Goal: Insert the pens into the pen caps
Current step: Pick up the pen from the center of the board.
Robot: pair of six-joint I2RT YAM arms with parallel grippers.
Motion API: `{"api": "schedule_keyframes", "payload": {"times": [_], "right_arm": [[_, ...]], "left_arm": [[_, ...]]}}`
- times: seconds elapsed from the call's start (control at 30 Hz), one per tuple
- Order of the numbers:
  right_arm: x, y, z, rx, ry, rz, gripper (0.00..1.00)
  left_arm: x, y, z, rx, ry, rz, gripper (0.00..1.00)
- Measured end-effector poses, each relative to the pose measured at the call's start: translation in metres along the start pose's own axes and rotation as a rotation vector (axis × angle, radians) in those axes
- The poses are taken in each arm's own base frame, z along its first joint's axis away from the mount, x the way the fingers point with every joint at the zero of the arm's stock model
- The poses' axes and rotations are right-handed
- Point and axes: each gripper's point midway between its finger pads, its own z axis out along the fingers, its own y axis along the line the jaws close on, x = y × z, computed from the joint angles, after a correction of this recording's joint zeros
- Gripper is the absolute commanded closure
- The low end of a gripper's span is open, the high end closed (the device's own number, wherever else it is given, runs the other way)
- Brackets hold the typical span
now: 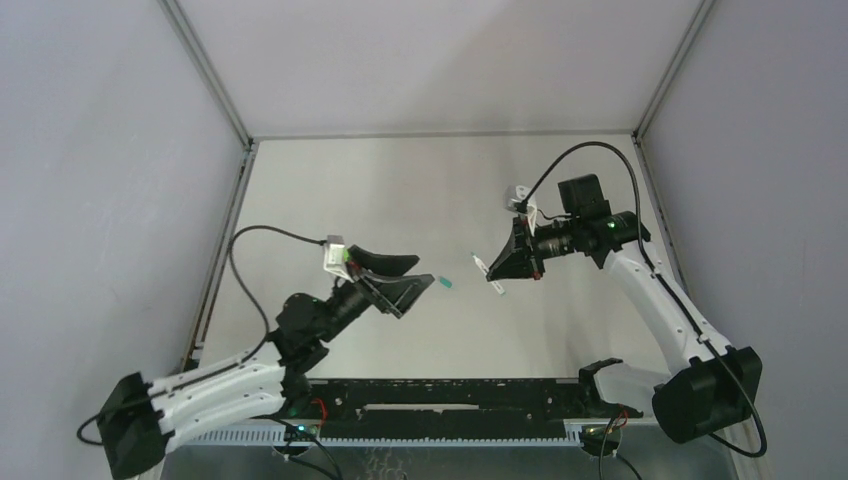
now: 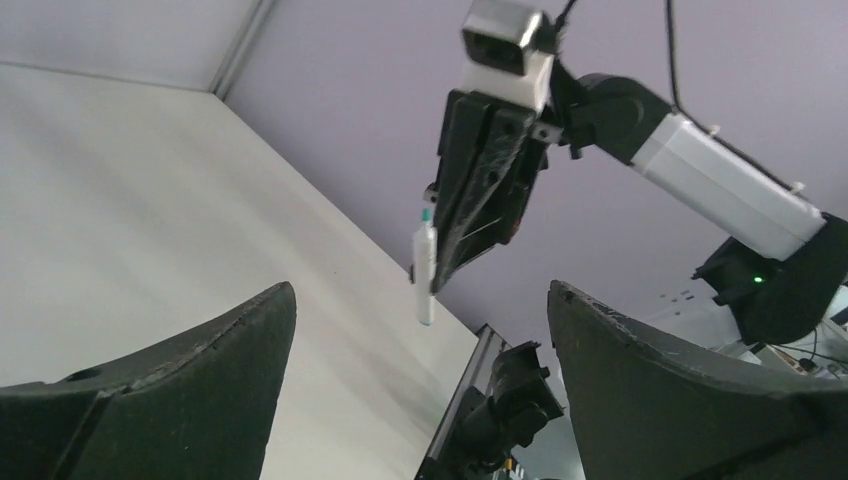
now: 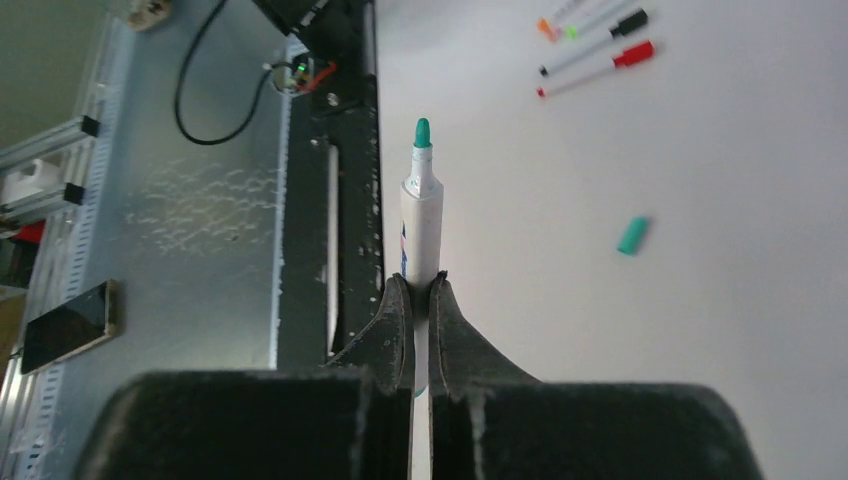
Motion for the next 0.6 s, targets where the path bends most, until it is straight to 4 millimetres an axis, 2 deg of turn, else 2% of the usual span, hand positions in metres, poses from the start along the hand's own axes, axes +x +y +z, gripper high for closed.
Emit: {"api": "schedule_keyframes", "payload": {"times": [0.1, 0.27, 0.43, 0.6], "right_arm": [[-0.007, 0.014, -0.004, -0.051, -0.044, -0.019, 1.0], [-0.01, 0.023, -0.005, -0.099, -0.073, -0.023, 1.0], [-0.011, 0.027, -0.006, -0.122, -0.084, -0.023, 1.0], [-0.011, 0.029, -0.006, -0.13, -0.087, -0.022, 1.0]], "left_arm": [[0.02, 0.0, 0.015, 0.003, 0.015, -0.008, 0.05], [0.052, 0.011, 0.031, -0.021, 0.062, -0.002, 0.1], [0.045, -0.003, 0.044, 0.027, 0.017, -0.006, 0.15], [0.041, -0.015, 0.053, 0.068, -0.013, -0.009, 0.27]]}}
